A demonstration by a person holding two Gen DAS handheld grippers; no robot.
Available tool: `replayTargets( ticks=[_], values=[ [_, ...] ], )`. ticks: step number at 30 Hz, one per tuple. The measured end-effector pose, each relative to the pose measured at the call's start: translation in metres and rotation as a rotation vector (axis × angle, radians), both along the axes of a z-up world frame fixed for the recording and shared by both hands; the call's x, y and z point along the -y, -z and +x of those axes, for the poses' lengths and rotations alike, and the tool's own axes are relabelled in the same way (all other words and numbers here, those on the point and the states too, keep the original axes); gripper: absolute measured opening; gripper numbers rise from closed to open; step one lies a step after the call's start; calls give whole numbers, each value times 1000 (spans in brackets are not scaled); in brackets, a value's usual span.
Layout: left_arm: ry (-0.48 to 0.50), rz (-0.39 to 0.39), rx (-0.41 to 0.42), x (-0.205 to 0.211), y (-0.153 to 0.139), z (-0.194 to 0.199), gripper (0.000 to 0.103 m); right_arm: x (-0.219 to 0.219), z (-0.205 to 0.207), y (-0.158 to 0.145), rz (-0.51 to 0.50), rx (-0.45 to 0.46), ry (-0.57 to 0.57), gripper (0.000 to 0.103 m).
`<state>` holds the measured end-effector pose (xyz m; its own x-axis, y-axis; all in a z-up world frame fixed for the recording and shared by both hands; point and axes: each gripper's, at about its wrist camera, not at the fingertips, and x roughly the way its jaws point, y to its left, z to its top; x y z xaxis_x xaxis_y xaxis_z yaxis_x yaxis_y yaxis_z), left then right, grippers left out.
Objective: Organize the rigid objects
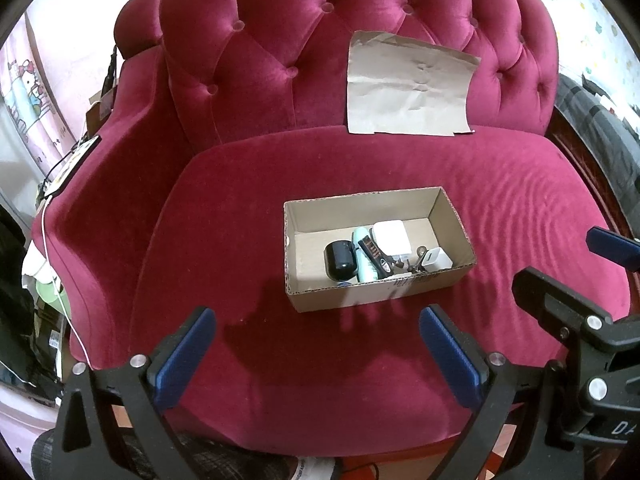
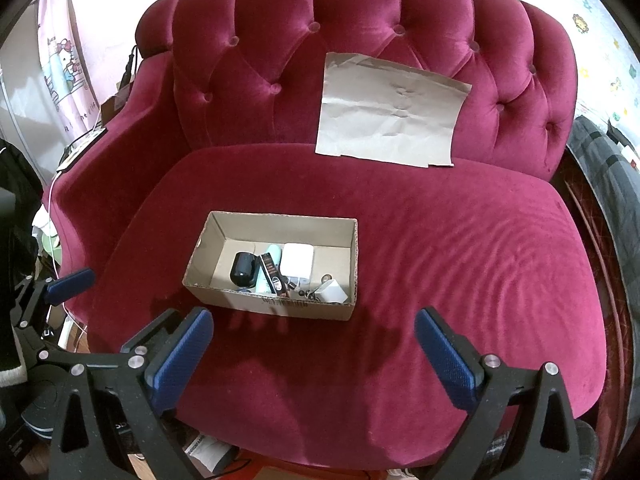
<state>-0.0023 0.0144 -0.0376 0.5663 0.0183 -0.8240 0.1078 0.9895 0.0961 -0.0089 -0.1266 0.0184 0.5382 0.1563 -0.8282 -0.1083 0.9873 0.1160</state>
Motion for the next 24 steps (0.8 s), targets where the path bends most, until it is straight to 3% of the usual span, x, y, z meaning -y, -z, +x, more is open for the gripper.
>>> replayTargets(
  ticks=[24],
  values=[
    [11,-7,-7,3,1,2,103,4,1,1,11,-9,15,103]
  ],
)
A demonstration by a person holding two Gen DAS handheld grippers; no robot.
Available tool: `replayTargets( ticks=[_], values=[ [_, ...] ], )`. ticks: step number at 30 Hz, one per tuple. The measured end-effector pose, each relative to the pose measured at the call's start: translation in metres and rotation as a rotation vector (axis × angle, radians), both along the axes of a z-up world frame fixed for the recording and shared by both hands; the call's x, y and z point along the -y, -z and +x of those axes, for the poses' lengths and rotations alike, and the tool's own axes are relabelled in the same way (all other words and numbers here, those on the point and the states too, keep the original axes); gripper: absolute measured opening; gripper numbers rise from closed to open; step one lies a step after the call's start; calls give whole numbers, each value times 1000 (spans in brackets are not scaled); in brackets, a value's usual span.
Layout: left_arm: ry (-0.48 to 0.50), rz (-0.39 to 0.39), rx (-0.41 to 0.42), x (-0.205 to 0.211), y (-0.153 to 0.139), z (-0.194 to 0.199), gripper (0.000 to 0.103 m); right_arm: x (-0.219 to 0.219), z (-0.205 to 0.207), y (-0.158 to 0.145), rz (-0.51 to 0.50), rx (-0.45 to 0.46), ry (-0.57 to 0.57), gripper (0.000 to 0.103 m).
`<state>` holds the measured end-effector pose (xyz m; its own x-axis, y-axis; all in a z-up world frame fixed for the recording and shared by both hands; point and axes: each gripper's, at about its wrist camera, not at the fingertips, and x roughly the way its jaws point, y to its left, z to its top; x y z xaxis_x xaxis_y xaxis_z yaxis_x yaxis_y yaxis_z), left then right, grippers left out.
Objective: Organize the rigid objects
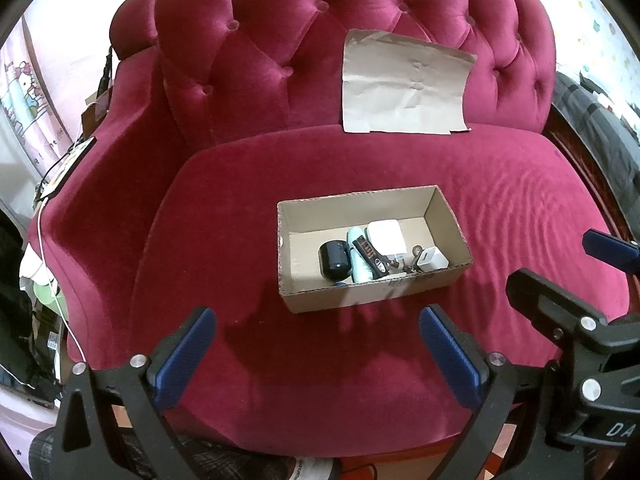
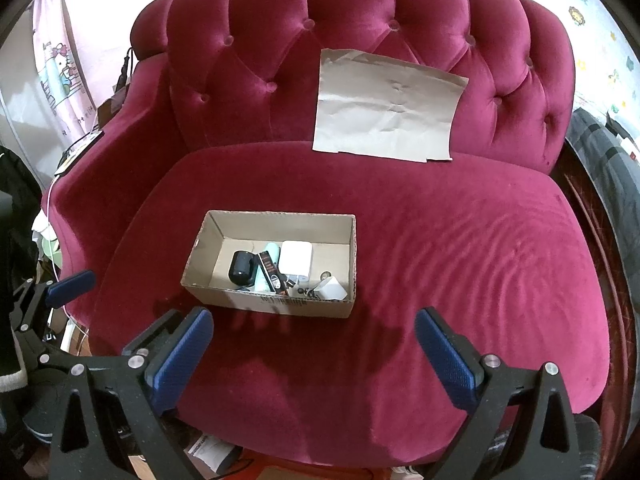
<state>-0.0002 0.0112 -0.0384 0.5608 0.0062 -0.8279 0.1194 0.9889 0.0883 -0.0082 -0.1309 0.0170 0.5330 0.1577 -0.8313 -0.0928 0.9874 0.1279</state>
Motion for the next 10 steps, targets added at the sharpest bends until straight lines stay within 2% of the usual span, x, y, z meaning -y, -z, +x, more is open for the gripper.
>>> replayTargets(
  ticks=[10],
  values=[
    [10,-20,-12,2,5,7,103,-2,5,5,6,0,4,103]
  ],
)
